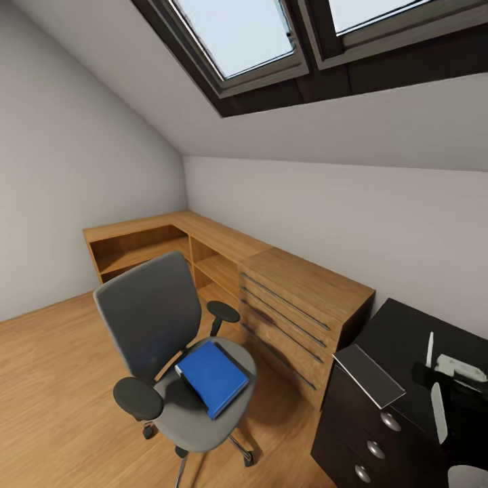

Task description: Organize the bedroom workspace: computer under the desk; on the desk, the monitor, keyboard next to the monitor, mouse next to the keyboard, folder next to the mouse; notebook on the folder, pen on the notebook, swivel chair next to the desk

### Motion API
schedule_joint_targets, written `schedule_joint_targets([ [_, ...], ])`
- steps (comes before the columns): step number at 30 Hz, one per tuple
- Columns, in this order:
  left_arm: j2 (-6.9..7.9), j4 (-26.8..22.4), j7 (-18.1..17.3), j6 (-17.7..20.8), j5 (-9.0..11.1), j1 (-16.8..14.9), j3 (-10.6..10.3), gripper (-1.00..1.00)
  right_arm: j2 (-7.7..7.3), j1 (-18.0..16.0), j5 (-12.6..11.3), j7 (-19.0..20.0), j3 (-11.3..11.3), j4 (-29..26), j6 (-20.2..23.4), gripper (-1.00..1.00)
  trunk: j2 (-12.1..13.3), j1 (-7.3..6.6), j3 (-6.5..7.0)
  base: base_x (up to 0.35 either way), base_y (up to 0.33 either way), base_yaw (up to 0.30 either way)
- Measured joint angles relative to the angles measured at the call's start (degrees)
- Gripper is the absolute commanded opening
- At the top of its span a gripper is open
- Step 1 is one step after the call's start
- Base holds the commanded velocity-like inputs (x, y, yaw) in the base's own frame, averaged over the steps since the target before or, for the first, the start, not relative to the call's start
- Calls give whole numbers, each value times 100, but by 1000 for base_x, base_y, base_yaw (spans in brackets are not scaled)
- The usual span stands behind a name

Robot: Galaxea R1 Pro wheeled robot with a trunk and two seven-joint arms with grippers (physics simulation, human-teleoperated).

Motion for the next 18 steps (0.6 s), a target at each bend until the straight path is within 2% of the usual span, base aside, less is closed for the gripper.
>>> schedule_joint_targets([
  [3,-11,0,-2,0,0,0,0,100,-37,-3,11,2,1,90,-302,-100,0,0,0,0,0,0],
  [4,-13,0,-2,-2,-3,0,0,100,-98,-3,13,1,-3,209,-395,-100,0,0,0,0,0,0],
  [6,-17,0,-2,-1,-6,0,0,100,-256,-12,0,1,-6,456,-458,-100,0,0,0,0,0,0],
  [7,-59,-1,-2,0,-13,1,0,100,-584,-233,-6,-1,-6,1159,-497,-100,0,0,0,0,0,0],
  [10,-69,0,-2,0,-16,0,0,100,-762,-426,-25,-1,-3,1642,-516,-100,0,0,0,0,0,0],
  [11,-82,0,-2,-1,-17,0,0,100,-945,-667,-23,-1,0,2157,-626,-100,0,0,0,0,0,0],
  [15,-93,0,-2,-1,-17,0,-5,100,-1233,-1006,-24,1,8,2927,-840,-100,0,0,0,0,0,0],
  [18,-94,0,-2,0,-17,0,-8,100,-1308,-1132,-15,2,12,3217,-890,-100,0,0,0,0,0,0],
])
